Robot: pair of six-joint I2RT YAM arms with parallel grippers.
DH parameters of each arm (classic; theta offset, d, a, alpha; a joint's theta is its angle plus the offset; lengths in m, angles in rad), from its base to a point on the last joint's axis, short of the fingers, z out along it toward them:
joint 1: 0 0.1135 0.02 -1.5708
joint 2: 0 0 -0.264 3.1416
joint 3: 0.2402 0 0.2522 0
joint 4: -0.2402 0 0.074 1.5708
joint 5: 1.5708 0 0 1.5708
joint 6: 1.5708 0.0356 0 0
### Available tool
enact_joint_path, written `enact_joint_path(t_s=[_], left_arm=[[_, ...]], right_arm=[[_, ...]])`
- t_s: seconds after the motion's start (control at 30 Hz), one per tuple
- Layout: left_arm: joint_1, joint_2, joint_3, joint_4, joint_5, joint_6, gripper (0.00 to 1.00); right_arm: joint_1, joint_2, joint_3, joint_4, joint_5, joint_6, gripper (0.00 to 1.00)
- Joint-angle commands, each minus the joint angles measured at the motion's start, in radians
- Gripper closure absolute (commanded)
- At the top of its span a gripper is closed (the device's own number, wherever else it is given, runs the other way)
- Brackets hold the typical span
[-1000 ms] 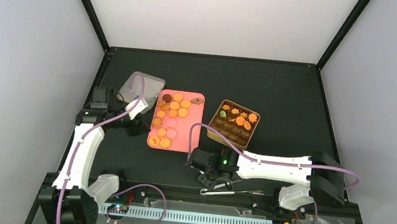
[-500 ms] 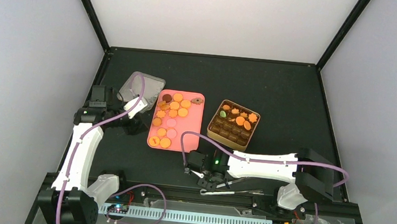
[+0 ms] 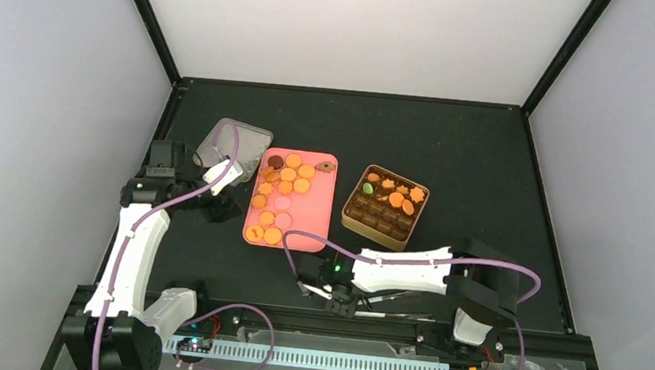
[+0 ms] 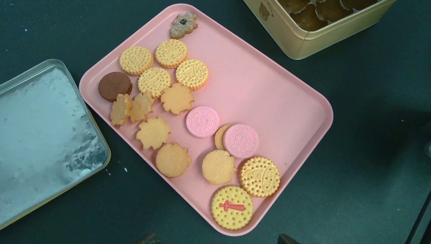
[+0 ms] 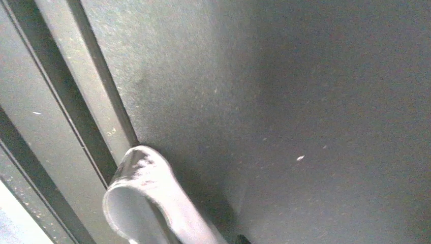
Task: Pack the cookies
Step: Pick up the clamp from the corner of the board.
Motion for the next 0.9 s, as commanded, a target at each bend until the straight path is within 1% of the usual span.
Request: enact_joint_path(t_s=[0.0, 0.07, 0.17, 0.23, 0.43, 0.57, 0.67, 0.73, 0.87], left_arm=[[-0.001, -0.008, 0.049, -0.016, -0.011, 0.002, 0.38], [-0.002, -0.011, 0.053, -0.018, -0.014, 0.002, 0.38], [-0.002, -0.018, 0.056, -0.022, -0.015, 0.001, 0.38], [-0.002, -0.019, 0.057, -0.023, -0.014, 0.000, 0.38], [-0.002, -0.029, 0.057, -0.029, -0.009, -0.003, 0.38], [-0.002, -0.033, 0.063, -0.029, 0.013, -0.015, 0.38], [-0.003, -0.031, 0.079, -0.023, 0.060, -0.042, 0.38], [-0.001, -0.036, 0.079, 0.005, 0.098, -0.079, 0.38], [-0.002, -0.063, 0.032, 0.045, 0.240, -0.085, 0.37]], right_arm=[[0.003, -0.031, 0.031, 0.017, 0.044, -0.025, 0.85], [0.003, -0.054, 0.032, 0.034, 0.049, -0.021, 0.90], [0.003, -0.080, 0.033, 0.057, 0.067, -0.016, 0.94], [0.002, -0.087, 0.029, 0.075, 0.078, -0.013, 0.98], [-0.016, -0.082, 0.019, 0.118, 0.129, 0.015, 0.99], [-0.079, -0.103, 0.058, 0.152, 0.242, 0.053, 0.99], [-0.156, -0.153, 0.114, 0.193, 0.276, 0.080, 0.99], [-0.219, -0.203, 0.152, 0.246, 0.218, 0.097, 0.99], [-0.316, -0.314, 0.172, 0.373, 0.126, 0.122, 0.99]])
